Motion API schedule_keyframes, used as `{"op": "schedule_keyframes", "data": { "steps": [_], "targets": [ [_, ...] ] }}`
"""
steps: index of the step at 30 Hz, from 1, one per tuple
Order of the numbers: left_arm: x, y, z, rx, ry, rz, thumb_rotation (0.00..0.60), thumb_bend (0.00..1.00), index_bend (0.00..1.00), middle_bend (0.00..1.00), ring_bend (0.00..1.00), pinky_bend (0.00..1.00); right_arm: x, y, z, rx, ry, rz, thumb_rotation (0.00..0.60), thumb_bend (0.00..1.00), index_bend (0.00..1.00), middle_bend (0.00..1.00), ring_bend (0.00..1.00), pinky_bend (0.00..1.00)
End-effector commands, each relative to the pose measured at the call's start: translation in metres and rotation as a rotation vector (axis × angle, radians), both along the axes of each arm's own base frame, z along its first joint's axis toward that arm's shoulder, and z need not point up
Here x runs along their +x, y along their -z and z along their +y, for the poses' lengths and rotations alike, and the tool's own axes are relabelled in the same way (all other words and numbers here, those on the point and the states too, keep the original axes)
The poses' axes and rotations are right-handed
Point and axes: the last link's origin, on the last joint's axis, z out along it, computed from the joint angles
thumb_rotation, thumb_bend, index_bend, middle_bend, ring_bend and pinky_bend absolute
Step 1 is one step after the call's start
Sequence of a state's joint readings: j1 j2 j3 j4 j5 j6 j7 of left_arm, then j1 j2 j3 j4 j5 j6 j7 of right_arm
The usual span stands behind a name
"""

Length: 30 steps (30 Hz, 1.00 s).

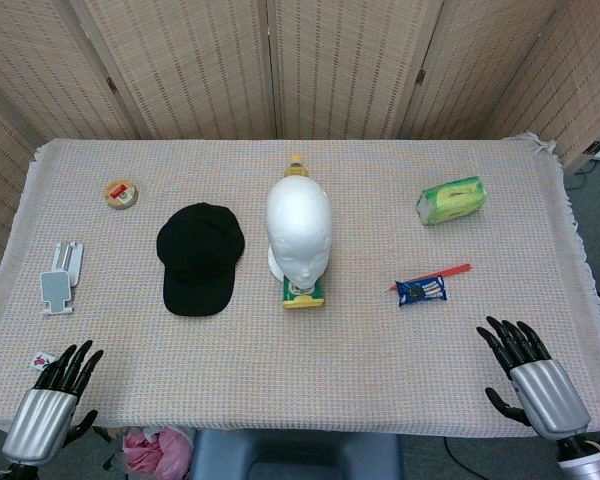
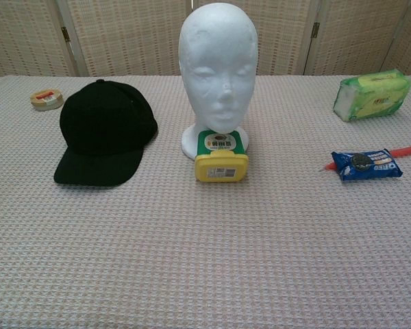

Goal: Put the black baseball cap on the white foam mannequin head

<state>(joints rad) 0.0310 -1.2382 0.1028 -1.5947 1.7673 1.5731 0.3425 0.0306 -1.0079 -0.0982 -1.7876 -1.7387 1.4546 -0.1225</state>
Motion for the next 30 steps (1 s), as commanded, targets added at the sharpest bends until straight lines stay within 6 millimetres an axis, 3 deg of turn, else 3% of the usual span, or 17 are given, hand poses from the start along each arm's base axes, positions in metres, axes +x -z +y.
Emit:
{"op": "schedule_keyframes", "data": {
  "steps": [1, 10, 13, 19, 22, 30],
  "targets": [
    [0.000, 0.000, -0.001, 0.000, 0.002, -0.002, 0.600, 0.24, 0.00, 0.00, 0.00, 0.24, 0.000, 0.001, 0.001, 0.002, 0.000, 0.003, 0.600, 0.24, 0.00, 0.00, 0.00, 0.00],
    [0.003, 0.002, 0.003, -0.007, 0.047, -0.029, 0.600, 0.24, 0.00, 0.00, 0.00, 0.24, 0.001, 0.000, 0.002, -0.009, -0.005, 0.000, 0.600, 0.24, 0.00, 0.00, 0.00, 0.00],
    [0.003, 0.007, 0.007, -0.001, 0.085, -0.069, 0.600, 0.24, 0.04, 0.01, 0.02, 0.25, 0.002, -0.001, 0.002, -0.012, -0.007, -0.004, 0.600, 0.24, 0.00, 0.00, 0.00, 0.00],
    [0.001, 0.028, 0.024, 0.084, 0.176, -0.119, 0.600, 0.24, 0.26, 0.28, 0.23, 0.39, 0.002, 0.000, 0.001, -0.014, -0.013, -0.004, 0.600, 0.24, 0.00, 0.00, 0.00, 0.00],
    [0.002, 0.039, 0.031, 0.114, 0.212, -0.117, 0.600, 0.24, 0.33, 0.31, 0.26, 0.43, 0.003, -0.002, 0.002, -0.017, -0.018, -0.007, 0.600, 0.24, 0.00, 0.00, 0.00, 0.00],
    [0.004, 0.058, 0.050, 0.156, 0.286, -0.076, 0.600, 0.24, 0.33, 0.37, 0.31, 0.49, 0.003, -0.003, 0.002, -0.021, -0.020, -0.011, 0.600, 0.24, 0.00, 0.00, 0.00, 0.00]
  ]
}}
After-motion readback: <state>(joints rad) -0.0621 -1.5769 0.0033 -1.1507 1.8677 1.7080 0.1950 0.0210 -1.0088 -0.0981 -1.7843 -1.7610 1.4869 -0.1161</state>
